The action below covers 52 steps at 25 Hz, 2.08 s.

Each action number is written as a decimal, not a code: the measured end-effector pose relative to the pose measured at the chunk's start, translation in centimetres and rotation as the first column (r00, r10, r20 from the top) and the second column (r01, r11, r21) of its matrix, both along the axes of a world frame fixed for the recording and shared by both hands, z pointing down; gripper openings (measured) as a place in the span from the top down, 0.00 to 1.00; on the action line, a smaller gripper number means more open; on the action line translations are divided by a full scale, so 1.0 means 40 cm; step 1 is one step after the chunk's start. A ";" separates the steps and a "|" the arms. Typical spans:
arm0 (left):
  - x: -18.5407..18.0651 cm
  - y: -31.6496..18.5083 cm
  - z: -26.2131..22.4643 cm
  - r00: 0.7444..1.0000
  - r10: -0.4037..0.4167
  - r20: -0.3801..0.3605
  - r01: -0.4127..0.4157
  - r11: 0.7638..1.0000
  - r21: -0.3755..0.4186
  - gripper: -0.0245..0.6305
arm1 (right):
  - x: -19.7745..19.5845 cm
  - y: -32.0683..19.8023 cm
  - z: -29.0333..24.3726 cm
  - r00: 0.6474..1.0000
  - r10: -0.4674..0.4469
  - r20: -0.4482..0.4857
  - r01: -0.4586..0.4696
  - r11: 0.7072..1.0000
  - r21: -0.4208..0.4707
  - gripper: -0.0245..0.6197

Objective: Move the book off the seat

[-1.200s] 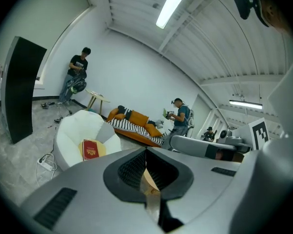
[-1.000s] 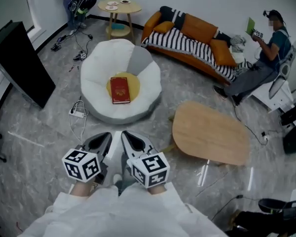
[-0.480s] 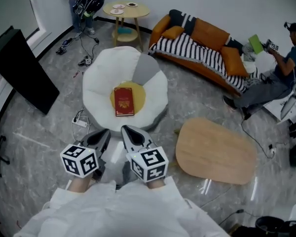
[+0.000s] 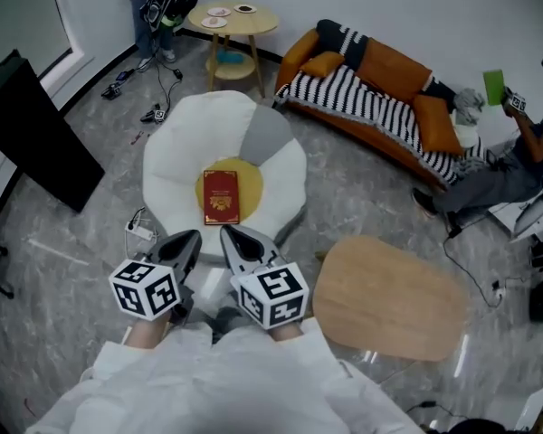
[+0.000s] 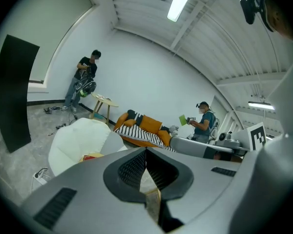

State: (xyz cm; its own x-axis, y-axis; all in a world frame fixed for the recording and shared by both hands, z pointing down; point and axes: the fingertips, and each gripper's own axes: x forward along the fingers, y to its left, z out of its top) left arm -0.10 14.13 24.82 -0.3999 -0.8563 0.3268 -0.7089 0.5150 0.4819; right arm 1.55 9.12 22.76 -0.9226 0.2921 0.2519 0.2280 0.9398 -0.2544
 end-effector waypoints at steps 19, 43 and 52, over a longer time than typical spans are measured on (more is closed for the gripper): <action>-0.160 -0.069 0.035 0.999 0.016 -0.040 -0.018 0.998 -0.067 0.95 | -0.154 -0.089 0.045 0.998 0.044 -0.048 -0.046 0.997 -0.060 0.94; -0.567 -0.027 0.046 0.992 0.118 -0.035 -0.118 0.993 -0.019 0.95 | -0.544 -0.023 0.032 0.993 0.118 -0.027 -0.118 0.993 -0.004 0.94; -0.588 -0.075 0.063 0.991 0.117 -0.061 -0.116 0.993 0.006 0.95 | -0.556 -0.087 0.045 0.989 0.138 -0.045 -0.137 0.990 0.015 0.94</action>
State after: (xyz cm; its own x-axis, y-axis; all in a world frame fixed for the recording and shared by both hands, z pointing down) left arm -23.60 11.14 27.35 -0.2767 -0.8966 0.3457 -0.7332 0.4295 0.5273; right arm -20.68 5.66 24.56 -0.9414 0.1598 0.2970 0.0848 0.9644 -0.2503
